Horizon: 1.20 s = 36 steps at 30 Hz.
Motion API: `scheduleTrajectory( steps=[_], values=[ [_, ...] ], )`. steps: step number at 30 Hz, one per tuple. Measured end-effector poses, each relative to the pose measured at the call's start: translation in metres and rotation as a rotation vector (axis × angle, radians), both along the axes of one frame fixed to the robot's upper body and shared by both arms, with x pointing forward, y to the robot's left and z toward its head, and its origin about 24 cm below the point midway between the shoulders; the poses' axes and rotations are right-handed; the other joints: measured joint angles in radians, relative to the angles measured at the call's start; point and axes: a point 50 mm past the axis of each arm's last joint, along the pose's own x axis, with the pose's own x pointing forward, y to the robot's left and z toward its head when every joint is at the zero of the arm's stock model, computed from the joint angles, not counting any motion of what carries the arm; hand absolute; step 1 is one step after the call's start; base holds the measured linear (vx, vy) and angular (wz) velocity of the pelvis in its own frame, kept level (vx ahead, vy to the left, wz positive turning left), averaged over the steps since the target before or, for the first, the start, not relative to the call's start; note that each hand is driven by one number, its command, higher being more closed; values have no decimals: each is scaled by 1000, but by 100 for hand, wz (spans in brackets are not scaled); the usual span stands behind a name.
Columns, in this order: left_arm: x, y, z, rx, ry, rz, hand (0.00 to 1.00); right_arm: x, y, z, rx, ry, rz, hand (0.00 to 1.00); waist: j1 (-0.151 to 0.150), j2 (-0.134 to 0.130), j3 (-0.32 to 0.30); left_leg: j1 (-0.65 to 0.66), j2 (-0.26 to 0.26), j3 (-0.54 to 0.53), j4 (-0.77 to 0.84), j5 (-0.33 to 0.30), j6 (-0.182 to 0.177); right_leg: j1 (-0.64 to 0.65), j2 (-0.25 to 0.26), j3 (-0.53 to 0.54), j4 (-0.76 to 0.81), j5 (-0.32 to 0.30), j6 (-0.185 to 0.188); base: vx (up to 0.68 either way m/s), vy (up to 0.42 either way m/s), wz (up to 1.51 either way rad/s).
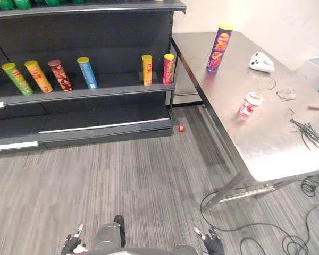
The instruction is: Put the gum and the chips on the shelf.
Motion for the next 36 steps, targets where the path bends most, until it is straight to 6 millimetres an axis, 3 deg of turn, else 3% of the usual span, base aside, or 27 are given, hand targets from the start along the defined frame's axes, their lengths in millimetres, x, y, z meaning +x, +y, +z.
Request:
scheduleTrajectory(
  steps=[1, 3, 6, 7, 8, 9, 10, 11, 13, 14, 16, 17, 18, 20, 21, 24, 27, 28, 29, 30, 31, 32, 34, 36],
  values=[
    [-1, 3, 0, 8, 2, 3, 0, 3, 6, 0, 21, -16, 9, 0, 2, -12, -2, -10, -2, 9, 33, -28, 4, 2, 4, 27, -7, 13, -6, 337, 284, -34],
    [-3, 7, 0, 12, 17, -6, 0, 5, 21, -1, 83, -28, 23, 0, 9, -26, -12, -15, -16, 25, 98, -93, 19, 5, -11, 68, -2, 56, 20, 269, 262, -14],
    [-9, 8, -4, 3, 69, -39, 0, -1, 15, -4, 91, -12, -28, 0, 1, -33, -29, 66, -91, 46, 64, -132, 45, -74, -73, 113, 224, 153, 6, 315, 308, 3],
    [-11, 11, -5, 14, 104, -114, 0, -2, 10, -4, 81, -4, -59, 0, -18, -36, -31, 116, -127, 52, 24, -137, 57, -123, -107, 113, 357, 237, -23, 289, 218, 3],
    [-12, 10, -6, 17, 119, -181, 0, -3, 4, -4, 71, -3, -84, 0, -22, -29, -28, 183, -152, 72, -24, -145, 72, -183, -149, 97, 473, 369, -48, 286, 211, -11],
    [-13, 8, -6, 14, 125, -205, 0, -4, 1, -4, 66, -4, -92, 0, -23, -20, -28, 214, -156, 83, -51, -149, 77, -206, -166, 84, 524, 417, -55, 276, 212, -53],
    [-18, 6, -7, 11, 143, -237, 0, -2, -5, -2, 53, -22, -109, 0, -28, -1, -27, 284, -156, 111, -97, -154, 83, -278, -176, 31, 655, 356, -82, 241, 189, -58],
    [-21, 6, -7, 12, 154, -247, 0, 1, -5, -2, 49, -31, -100, 0, -35, 1, -26, 322, -154, 134, -127, -152, 86, -308, -169, -28, 692, 297, -84, 237, 164, -56],
    [-26, 5, -9, 4, 178, -245, 0, 6, -6, -1, 46, -43, -88, 0, -46, 7, -23, 384, -137, 177, -166, -143, 92, -332, -130, -148, 653, 202, -85, 313, 83, -62],
    [-26, 4, -9, -1, 182, -251, 0, 11, -4, 0, 49, -56, -81, 0, -47, 13, -15, 422, -116, 214, -168, -144, 91, -342, -64, -267, 522, 159, -90, 364, 20, -84],
    [-26, 5, -9, 2, 182, -253, 0, 12, -2, 1, 50, -67, -80, 0, -49, 9, -12, 439, -113, 229, -167, -144, 91, -351, 0, -342, 331, 173, -85, 250, -27, -73],
    [-26, 9, -8, 14, 184, -253, 0, 10, -1, 0, 48, -67, -81, 0, -52, -13, -7, 458, -142, 226, -175, -144, 91, -348, 37, -349, 154, 271, -94, 290, -69, -61],
    [-23, 9, -8, 17, 181, -258, 0, 8, -4, 0, 43, -63, -82, 0, -53, -19, 0, 479, -161, 201, -195, -145, 90, -331, 49, -346, 119, 257, -174, 314, -61, -67],
    [-25, -7, -12, -20, 187, -266, 0, 12, -16, 4, 5, -90, -76, 0, -68, 40, 10, 506, -145, 153, -263, -166, 63, -333, 105, -336, 72, 255, -164, 220, -22, -73],
    [-22, -8, -12, -21, 182, -267, 0, 15, -20, 6, -6, -105, -73, 0, -77, 58, 21, 519, -140, 151, -288, -184, 46, -337, 125, -338, 66, 246, -170, 128, -8, -59],
    [-9, -5, -10, -4, 147, -270, 0, 3, -17, 2, 1, -74, -76, 0, -74, 42, 29, 538, -116, 176, -303, -215, 46, -347, 135, -346, 116, 184, -181, 64, -74, -14],
    [-10, -5, -10, -12, 146, -246, 0, -7, -17, 1, 7, -52, -72, 0, -85, 54, 19, 545, -83, 182, -264, -273, 55, -342, 140, -378, 168, 119, -193, 146, -71, -5],
    [-13, -6, -11, -25, 148, -224, 0, -6, -19, 1, 3, -50, -65, 0, -94, 50, 7, 533, -74, 179, -175, -270, 23, -330, 149, -380, 163, 99, -186, 228, -67, -5],
    [-6, -1, -9, -20, 119, -188, 0, -6, -15, 0, 15, -37, -51, 0, -101, 46, 11, 418, -26, 189, 111, -242, -3, -312, 160, -364, 151, 100, -182, 220, -92, -20],
    [-4, -3, -9, -26, 109, -175, 0, -5, -15, 1, 13, -43, -36, 0, -98, 50, 9, 359, 3, 170, 256, -191, 0, -291, 171, -353, 131, 102, -179, 252, -83, -70],
    [-9, -9, -10, -41, 98, -140, 0, 1, -18, 5, -4, -72, -2, 0, -90, 56, 11, 258, 58, 141, 499, -49, 22, -243, 200, -292, 96, 108, -196, 343, 39, -122],
    [-12, -14, -10, -51, 94, -119, 0, 5, -24, 9, -17, -92, -5, 0, -76, 92, 7, 190, 90, 117, 651, -37, 25, -210, 227, -234, 82, 105, -208, 442, 141, -135],
    [-12, -15, -10, -55, 89, -102, 0, 11, -23, 9, -9, -102, -6, 0, -65, 98, 7, 119, 73, 69, 689, -102, 30, -169, 244, -146, 54, 103, -209, 349, 167, -154],
    [-14, -16, -9, -54, 81, -82, 0, 17, -14, 9, 16, -113, 22, 0, -56, 82, 5, 70, 43, 38, 580, -135, 33, -136, 250, -35, 19, 111, -196, 284, 134, -165]
  ],
)
